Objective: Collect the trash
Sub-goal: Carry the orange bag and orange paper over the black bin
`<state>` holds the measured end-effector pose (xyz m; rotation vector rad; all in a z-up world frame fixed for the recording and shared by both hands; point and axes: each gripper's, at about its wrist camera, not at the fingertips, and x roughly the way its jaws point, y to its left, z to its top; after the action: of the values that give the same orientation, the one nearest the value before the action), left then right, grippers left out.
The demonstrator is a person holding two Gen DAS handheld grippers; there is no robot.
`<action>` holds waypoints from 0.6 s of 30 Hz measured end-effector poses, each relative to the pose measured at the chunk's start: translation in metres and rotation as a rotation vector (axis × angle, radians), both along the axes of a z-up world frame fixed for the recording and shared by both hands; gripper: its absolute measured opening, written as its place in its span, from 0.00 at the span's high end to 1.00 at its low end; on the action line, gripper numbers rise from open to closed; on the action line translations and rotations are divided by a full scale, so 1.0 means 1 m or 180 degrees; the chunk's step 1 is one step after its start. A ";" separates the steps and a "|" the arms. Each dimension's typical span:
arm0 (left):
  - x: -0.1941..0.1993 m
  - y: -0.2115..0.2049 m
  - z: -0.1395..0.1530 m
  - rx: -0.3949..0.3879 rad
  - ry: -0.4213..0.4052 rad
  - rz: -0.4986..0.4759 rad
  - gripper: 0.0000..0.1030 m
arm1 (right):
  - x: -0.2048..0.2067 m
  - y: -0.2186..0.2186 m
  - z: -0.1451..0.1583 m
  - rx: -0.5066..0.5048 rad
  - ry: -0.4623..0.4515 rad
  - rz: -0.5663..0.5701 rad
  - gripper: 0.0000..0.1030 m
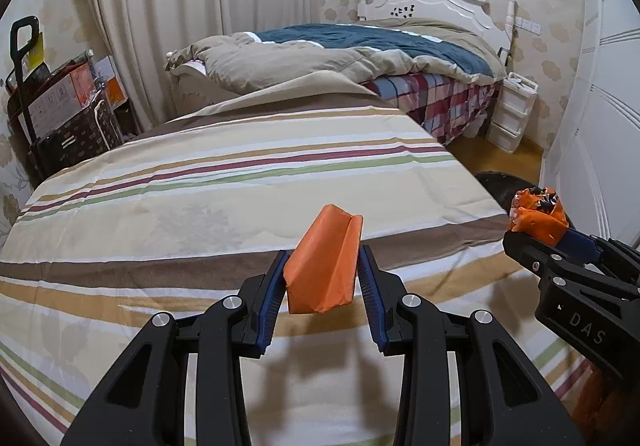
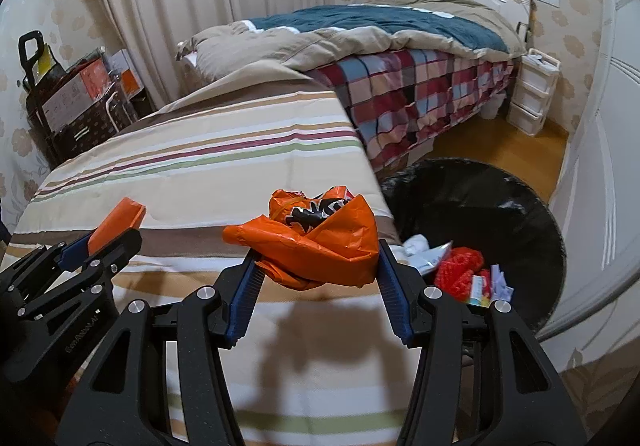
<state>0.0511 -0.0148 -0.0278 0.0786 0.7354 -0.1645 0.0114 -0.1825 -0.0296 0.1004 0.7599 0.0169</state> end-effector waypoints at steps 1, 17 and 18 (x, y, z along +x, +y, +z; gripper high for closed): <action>-0.002 -0.002 0.001 -0.0004 -0.0012 -0.0009 0.64 | -0.003 -0.003 0.001 -0.0004 -0.0020 -0.0025 0.48; -0.015 -0.059 0.021 -0.0021 -0.0281 -0.0345 0.63 | -0.022 -0.056 0.011 -0.0059 -0.0171 -0.0430 0.48; -0.015 -0.061 0.021 -0.0023 -0.0280 -0.0365 0.63 | -0.022 -0.058 0.011 -0.0061 -0.0170 -0.0451 0.48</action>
<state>0.0361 -0.0761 -0.0064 0.1205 0.6429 -0.2714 -0.0105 -0.2409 -0.0188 0.1349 0.6980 -0.1220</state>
